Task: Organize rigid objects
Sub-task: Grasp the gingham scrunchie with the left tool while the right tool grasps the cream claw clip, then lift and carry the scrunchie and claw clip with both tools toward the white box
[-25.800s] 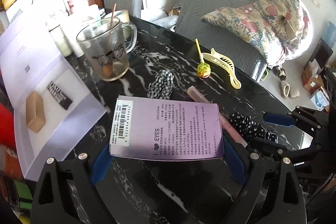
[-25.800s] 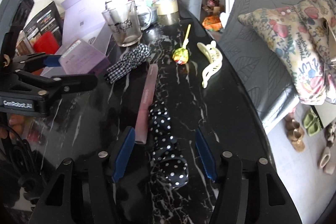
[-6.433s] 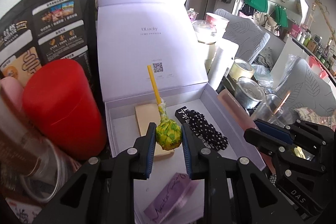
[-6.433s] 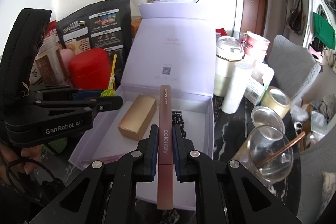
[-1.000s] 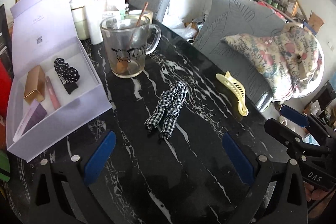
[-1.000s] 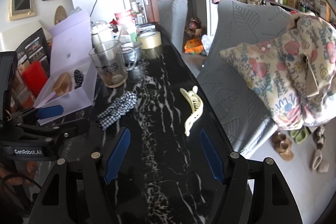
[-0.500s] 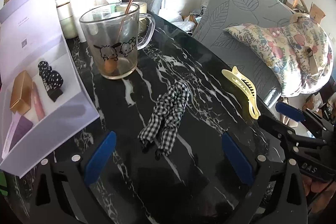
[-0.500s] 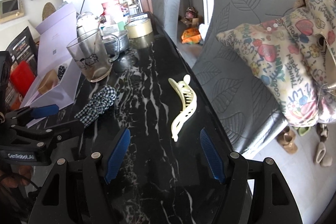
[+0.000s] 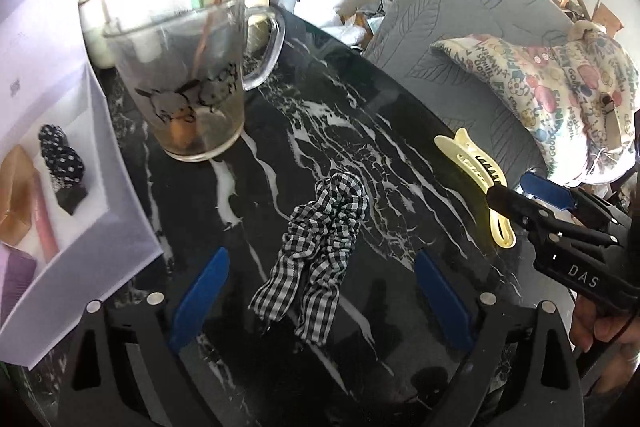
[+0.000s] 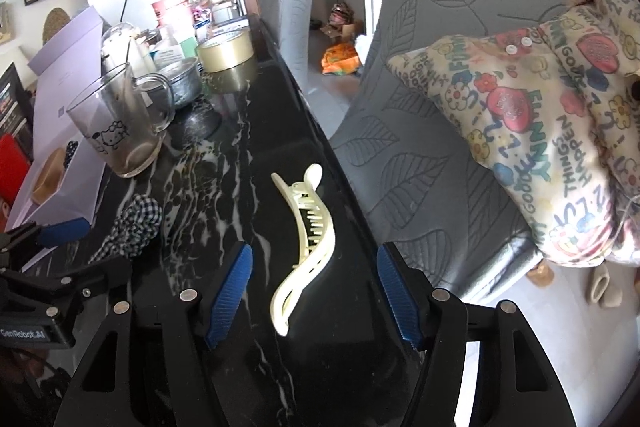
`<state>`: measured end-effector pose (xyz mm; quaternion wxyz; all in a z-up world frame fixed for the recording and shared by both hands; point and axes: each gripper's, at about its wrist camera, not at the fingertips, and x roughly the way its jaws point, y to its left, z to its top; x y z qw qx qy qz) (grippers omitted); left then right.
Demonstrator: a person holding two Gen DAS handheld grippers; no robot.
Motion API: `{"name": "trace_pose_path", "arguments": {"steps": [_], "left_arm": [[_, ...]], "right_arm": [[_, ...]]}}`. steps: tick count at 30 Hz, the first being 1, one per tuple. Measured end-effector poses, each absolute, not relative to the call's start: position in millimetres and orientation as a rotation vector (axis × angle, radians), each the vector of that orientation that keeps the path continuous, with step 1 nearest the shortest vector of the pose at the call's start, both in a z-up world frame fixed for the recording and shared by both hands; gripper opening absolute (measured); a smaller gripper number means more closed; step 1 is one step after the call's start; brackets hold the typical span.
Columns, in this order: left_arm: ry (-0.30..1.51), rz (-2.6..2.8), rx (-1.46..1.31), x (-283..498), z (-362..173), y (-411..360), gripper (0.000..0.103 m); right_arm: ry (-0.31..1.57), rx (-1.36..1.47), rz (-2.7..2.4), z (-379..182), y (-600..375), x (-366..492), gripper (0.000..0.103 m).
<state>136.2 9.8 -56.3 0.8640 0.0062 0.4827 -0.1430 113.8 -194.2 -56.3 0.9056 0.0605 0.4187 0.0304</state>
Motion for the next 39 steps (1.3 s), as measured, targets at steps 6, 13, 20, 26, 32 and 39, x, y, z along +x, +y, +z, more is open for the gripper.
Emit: {"name": "trace_pose_path", "arguments": {"steps": [6,13,20,26,32,39], "left_arm": [[1.017,-0.292,0.049,147,-65,5,0.081],[1.013,-0.274,0.055,156,-69,-2,0.057],[1.002,-0.275,0.051,148,-69,-3,0.033],[1.015,-0.276,0.030,131,-68,4,0.033],[1.022,-0.289,0.024,101,-67,13,0.033],[1.026,-0.286,0.011,63,-66,29,0.033]], "right_arm": [[0.884,0.087,0.073,-61,-190,133,0.062],[0.907,0.122,0.118,-68,-191,148,0.038],[0.919,0.094,0.124,-68,-185,145,0.023],[0.927,0.087,0.126,-67,-180,125,0.023],[0.939,0.093,0.142,-65,-169,94,0.023],[0.948,0.087,0.166,-64,-150,59,0.023]]}}
